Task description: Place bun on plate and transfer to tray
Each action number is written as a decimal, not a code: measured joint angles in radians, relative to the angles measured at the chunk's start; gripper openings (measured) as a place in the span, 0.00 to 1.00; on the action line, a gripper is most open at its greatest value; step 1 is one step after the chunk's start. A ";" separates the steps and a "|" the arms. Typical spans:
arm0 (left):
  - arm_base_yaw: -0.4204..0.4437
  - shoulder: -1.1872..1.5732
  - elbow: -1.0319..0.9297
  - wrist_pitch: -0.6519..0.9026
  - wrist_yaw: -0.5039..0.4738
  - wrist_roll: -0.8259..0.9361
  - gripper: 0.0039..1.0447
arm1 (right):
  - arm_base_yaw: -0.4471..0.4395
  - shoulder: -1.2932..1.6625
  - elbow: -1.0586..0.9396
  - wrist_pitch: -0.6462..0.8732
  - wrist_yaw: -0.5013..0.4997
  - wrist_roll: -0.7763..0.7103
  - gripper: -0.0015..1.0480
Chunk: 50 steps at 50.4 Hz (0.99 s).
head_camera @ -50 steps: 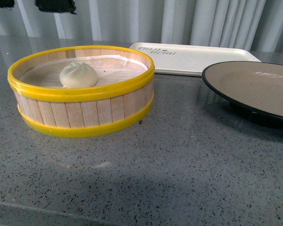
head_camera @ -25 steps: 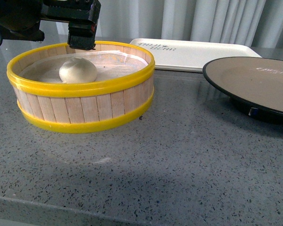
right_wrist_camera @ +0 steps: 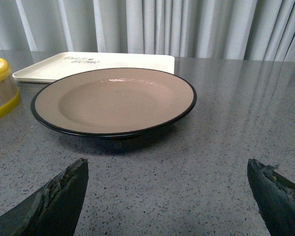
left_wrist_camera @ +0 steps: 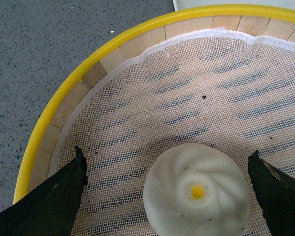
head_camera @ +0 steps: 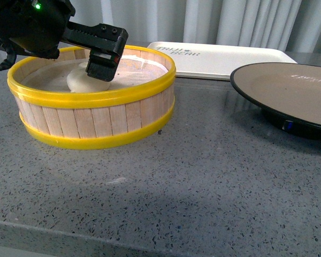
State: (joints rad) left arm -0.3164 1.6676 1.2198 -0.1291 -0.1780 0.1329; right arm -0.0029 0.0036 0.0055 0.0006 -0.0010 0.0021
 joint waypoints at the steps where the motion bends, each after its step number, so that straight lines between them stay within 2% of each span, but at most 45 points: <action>1: -0.001 0.002 0.000 0.000 -0.003 0.002 0.94 | 0.000 0.000 0.000 0.000 0.000 0.000 0.92; 9: -0.013 0.019 0.000 0.006 -0.026 0.041 0.92 | 0.000 0.000 0.000 0.000 0.000 0.000 0.92; 27: -0.021 0.020 0.000 0.016 -0.034 0.050 0.22 | 0.000 0.000 0.000 0.000 0.000 0.000 0.92; 33: -0.018 0.013 0.000 0.016 -0.023 0.044 0.04 | 0.000 0.000 0.000 0.000 0.000 0.000 0.92; 41: -0.009 -0.007 0.026 -0.003 0.014 0.021 0.04 | 0.000 0.000 0.000 0.000 0.000 0.000 0.92; 50: 0.027 -0.112 0.122 -0.043 0.168 -0.127 0.04 | 0.000 0.000 0.000 0.000 0.000 0.000 0.92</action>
State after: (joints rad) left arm -0.2893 1.5558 1.3415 -0.1722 -0.0101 0.0055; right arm -0.0029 0.0036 0.0055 0.0006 -0.0010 0.0021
